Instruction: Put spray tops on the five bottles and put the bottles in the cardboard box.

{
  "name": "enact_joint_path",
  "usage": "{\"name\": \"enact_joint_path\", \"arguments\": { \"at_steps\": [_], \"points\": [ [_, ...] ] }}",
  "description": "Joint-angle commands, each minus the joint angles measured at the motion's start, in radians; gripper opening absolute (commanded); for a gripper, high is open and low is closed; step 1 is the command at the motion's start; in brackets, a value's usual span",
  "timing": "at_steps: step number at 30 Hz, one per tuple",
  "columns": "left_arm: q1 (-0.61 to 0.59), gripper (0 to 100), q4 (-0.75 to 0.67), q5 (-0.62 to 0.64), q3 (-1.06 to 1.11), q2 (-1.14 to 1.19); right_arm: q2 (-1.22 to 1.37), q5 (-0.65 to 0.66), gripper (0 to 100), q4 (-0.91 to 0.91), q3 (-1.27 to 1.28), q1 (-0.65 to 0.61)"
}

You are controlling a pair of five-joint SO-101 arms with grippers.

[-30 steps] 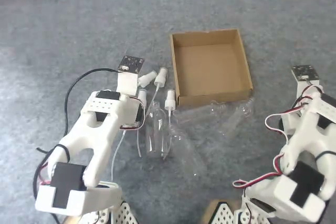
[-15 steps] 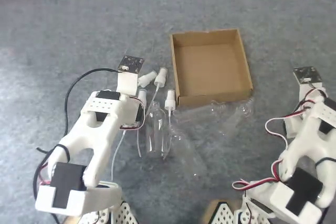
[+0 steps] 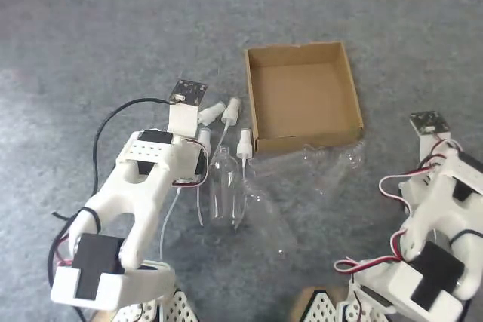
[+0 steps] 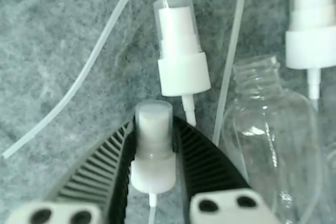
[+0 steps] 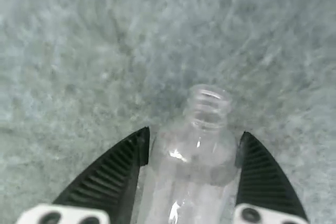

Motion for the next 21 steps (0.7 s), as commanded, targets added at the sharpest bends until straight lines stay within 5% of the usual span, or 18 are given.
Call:
{"name": "enact_joint_path", "arguments": {
  "at_steps": [1,7,12,21],
  "points": [
    [-0.006,2,-0.021,0.003,-0.004,-0.051,-0.053,0.021,23.4,-0.021,0.002,0.038],
    [-0.017,2,-0.023,0.003,-0.012,-0.060,-0.088,0.006,5.8,-0.053,-0.037,0.045],
    [-0.115,2,-0.015,0.009,-0.139,-0.060,-0.209,-0.147,4.6,0.067,-0.227,-0.047],
    [-0.123,1,0.244,0.015,-0.470,-0.321,-0.510,-0.379,1.1,0.162,-0.364,-0.673]
  ]
}}
